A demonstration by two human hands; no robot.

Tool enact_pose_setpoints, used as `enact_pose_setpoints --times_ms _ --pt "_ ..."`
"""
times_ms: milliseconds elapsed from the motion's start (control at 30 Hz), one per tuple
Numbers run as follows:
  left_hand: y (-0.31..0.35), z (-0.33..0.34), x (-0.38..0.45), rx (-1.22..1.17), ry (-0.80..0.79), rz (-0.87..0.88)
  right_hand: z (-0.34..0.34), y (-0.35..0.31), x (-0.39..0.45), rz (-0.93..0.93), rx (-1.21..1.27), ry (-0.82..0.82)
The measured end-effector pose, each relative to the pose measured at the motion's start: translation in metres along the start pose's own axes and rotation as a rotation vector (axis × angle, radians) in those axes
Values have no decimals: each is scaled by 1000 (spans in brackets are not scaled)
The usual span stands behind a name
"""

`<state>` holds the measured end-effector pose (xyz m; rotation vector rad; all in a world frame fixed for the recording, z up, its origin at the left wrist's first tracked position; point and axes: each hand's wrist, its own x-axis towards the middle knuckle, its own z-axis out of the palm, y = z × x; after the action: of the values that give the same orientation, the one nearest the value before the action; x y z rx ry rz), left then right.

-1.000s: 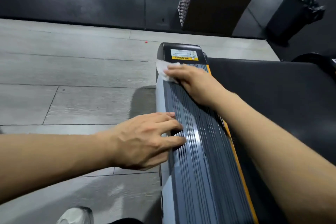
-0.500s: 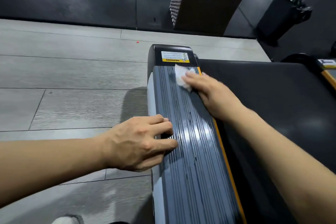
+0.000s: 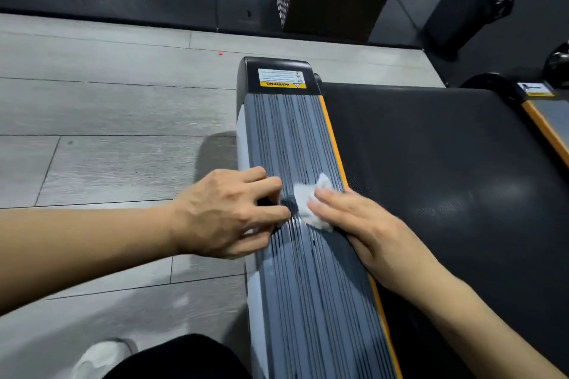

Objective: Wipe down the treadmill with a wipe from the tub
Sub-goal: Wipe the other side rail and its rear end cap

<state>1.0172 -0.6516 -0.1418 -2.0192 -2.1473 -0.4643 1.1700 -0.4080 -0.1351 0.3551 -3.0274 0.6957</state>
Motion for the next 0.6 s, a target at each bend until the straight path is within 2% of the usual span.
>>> enact_pose_setpoints --times_ms 167,267,433,500,600 --pt "2 -5 2 2 -22 -5 -2 35 106 289 27 173" --pt "2 -10 3 -18 -50 -16 -5 36 139 373 68 207" --pt "-4 -8 1 -53 -27 -36 10 -5 65 329 103 284" --pt "-14 -4 4 -47 6 -46 20 -25 24 366 134 294" --pt "-42 -1 10 -36 37 -181 30 -55 -29 424 220 317"
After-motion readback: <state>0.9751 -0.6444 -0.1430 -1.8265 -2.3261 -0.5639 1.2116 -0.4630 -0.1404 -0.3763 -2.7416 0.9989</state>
